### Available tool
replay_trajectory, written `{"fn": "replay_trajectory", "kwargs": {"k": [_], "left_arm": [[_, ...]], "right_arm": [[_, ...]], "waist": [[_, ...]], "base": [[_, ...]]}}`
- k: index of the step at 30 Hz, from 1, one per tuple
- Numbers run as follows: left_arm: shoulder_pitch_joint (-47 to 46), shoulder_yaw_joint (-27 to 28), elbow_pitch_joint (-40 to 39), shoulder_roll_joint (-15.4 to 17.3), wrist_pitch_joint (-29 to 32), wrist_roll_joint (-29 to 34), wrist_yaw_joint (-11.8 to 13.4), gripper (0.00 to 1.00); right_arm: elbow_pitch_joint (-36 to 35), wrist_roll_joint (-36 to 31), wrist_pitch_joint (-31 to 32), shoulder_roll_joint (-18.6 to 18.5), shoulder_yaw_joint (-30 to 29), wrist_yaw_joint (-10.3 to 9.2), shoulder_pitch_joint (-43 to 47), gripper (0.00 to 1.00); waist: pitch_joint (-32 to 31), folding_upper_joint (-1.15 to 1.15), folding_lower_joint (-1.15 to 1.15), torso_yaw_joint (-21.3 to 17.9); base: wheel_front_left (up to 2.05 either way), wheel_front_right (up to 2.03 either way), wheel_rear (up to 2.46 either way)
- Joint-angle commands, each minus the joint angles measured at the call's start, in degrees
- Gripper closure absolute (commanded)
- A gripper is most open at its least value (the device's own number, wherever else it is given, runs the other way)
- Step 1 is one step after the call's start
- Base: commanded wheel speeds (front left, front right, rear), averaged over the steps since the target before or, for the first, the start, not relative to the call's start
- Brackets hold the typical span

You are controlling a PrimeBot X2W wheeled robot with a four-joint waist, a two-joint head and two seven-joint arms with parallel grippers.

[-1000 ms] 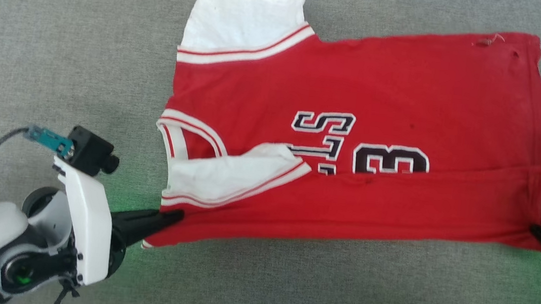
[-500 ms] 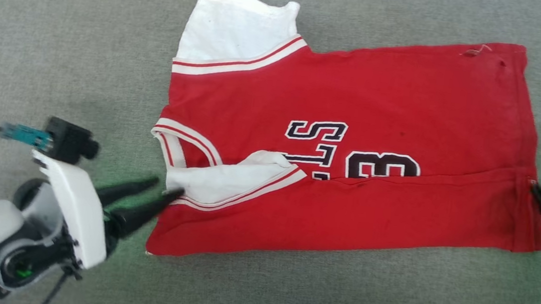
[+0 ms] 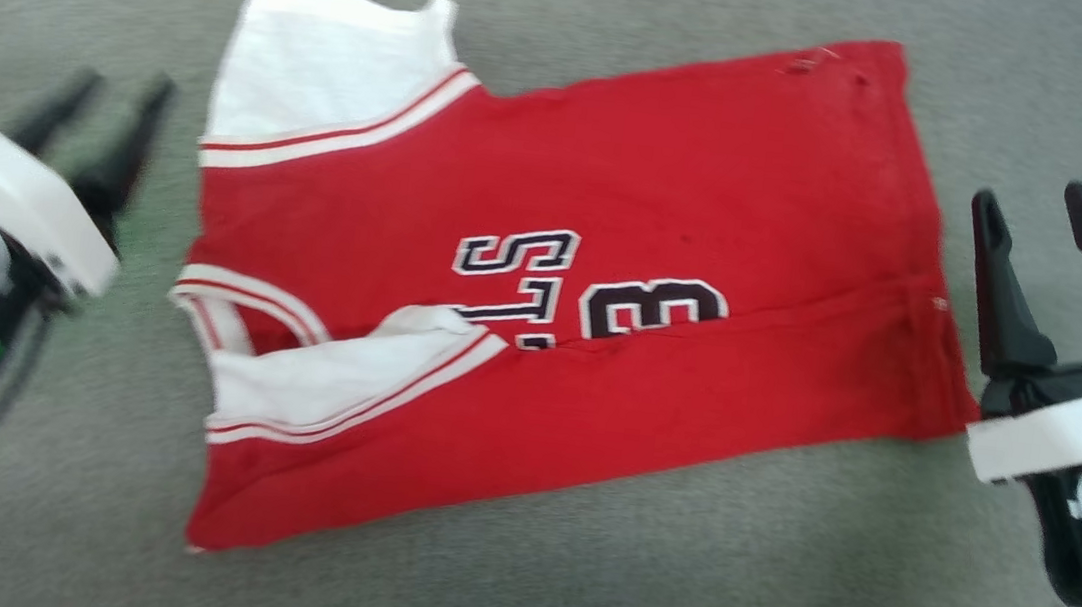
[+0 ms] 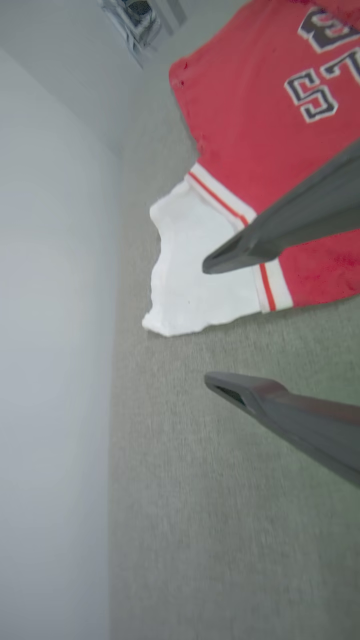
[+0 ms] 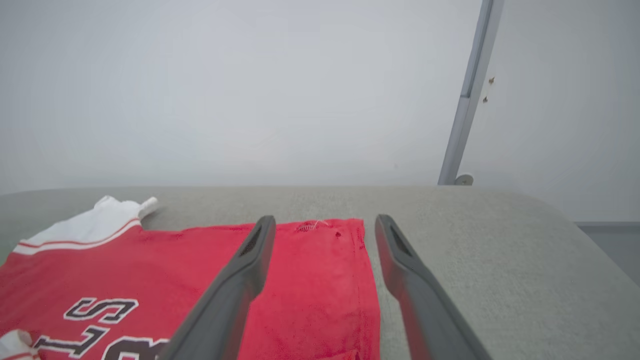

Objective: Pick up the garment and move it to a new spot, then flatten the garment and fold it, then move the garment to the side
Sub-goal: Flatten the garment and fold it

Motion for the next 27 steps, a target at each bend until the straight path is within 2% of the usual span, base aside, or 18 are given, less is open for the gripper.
{"fn": "replay_trajectory", "kwargs": {"k": [1, 7, 13, 18, 24, 25, 26, 27], "left_arm": [[-2.7, -0.2, 1.8, -0.5, 0.2, 1.9, -0.2, 0.0], [-11.0, -2.1, 9.4, -1.4, 6.8, 5.1, -2.8, 0.0], [-19.6, -5.9, 17.5, -2.8, 22.5, 6.2, -5.7, 0.0], [-24.7, -7.7, 22.6, -3.9, 36.0, 4.6, -6.4, 0.0], [-28.2, -8.7, 26.2, -5.0, 44.8, 3.3, -7.1, 0.0], [-28.1, -8.9, 26.2, -5.3, 46.3, 3.0, -7.3, 0.2], [-27.9, -8.9, 25.9, -5.8, 47.5, 2.2, -7.6, 0.51], [-27.8, -8.5, 25.3, -6.4, 48.4, 1.0, -7.8, 0.73]], "right_arm": [[0.7, -0.2, -1.8, 0.8, 0.4, -0.01, -0.9, 0.0], [2.2, -0.6, -5.6, 2.8, 0.8, -0.01, -1.7, 0.0], [2.8, 0.8, -6.8, 3.8, 1.9, -0.01, -1.7, 0.0], [3.4, 1.7, -7.3, 4.2, 2.9, -0.01, -1.8, 0.0], [3.5, 3.0, -7.6, 4.2, 4.3, -0.01, -2.2, 0.0], [3.5, 3.1, -7.5, 4.1, 4.4, -0.01, -2.3, 0.0], [3.4, 3.2, -7.3, 4.0, 4.3, -0.01, -2.5, 0.0], [3.5, 3.2, -7.0, 3.8, 4.4, -0.01, -2.8, 0.0]], "waist": [[1.1, 0.0, 0.0, -2.7], [2.5, 0.0, 0.0, -6.0], [4.2, 0.0, 0.0, -8.8], [6.1, 0.0, 0.0, -10.3], [8.8, 0.0, 0.0, -11.0], [9.1, 0.0, 0.0, -11.0], [9.3, 0.0, 0.0, -10.9], [9.4, 0.0, 0.0, -10.8]], "base": [[0.0, 0.0, 0.0], [0.0, 0.0, 0.0], [0.0, 0.0, 0.0], [0.0, 0.0, 0.0], [0.0, 0.0, 0.0], [0.0, 0.0, 0.0], [0.0, 0.0, 0.0], [0.0, 0.0, 0.0]]}}
